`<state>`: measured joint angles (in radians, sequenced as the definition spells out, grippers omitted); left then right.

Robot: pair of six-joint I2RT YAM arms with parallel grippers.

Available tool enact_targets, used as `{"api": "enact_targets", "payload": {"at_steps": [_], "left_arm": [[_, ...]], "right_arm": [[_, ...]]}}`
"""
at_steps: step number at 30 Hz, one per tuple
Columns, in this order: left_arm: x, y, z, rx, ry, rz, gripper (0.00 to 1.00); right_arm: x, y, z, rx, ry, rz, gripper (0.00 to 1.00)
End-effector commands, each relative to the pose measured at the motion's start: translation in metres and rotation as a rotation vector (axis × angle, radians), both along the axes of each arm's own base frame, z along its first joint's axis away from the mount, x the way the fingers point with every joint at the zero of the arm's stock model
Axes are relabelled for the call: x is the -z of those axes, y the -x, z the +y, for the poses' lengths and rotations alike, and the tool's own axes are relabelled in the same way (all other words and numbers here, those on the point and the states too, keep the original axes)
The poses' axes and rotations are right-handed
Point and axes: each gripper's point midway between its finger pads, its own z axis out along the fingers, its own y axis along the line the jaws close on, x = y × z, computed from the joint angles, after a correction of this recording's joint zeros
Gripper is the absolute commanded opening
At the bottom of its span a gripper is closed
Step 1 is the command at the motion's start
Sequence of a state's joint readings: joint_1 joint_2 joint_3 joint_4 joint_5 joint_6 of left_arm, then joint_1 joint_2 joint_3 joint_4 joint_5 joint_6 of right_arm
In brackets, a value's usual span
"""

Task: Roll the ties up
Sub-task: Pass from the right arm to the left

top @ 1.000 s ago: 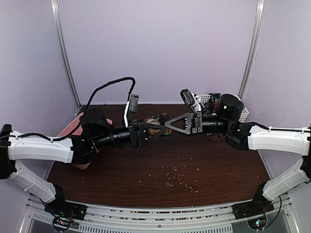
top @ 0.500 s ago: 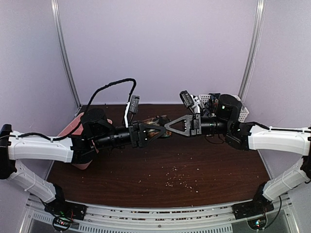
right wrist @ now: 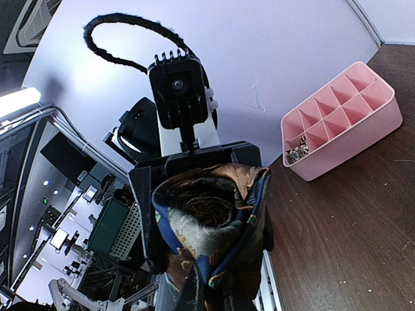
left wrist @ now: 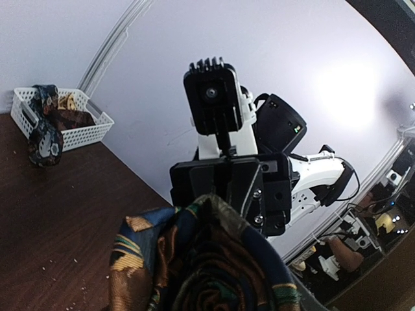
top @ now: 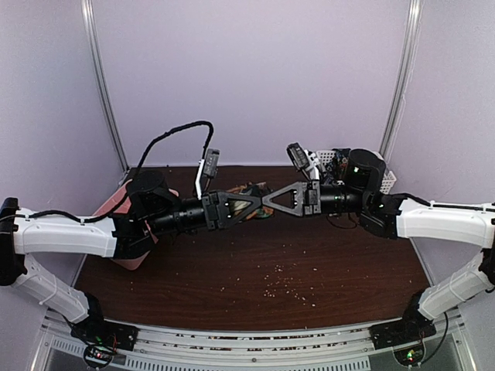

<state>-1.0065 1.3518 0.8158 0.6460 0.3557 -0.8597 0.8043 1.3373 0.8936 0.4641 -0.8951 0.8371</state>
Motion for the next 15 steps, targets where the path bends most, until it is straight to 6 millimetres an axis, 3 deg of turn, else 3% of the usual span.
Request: {"api": "enact_targets", "payload": {"at_steps": [1, 7, 12, 15], "left_arm": [[-0.029, 0.002, 0.001, 0.015, 0.101, -0.059, 0.49], [-0.022, 0.002, 0.002, 0.004, 0.054, -0.088, 0.23], [-0.016, -0.001, 0.006, -0.031, -0.025, -0.142, 0.10], [-0.011, -0.002, 0.009, -0.044, -0.076, -0.171, 0.06]], "right_arm": [[-0.014, 0.002, 0.000, 0.003, -0.021, -0.030, 0.00], [-0.010, 0.001, 0.000, 0.010, -0.005, -0.029, 0.00], [-0.006, 0.000, 0.001, 0.015, 0.009, -0.024, 0.01], [-0.006, -0.001, 0.000, 0.017, 0.015, -0.023, 0.14]]}}
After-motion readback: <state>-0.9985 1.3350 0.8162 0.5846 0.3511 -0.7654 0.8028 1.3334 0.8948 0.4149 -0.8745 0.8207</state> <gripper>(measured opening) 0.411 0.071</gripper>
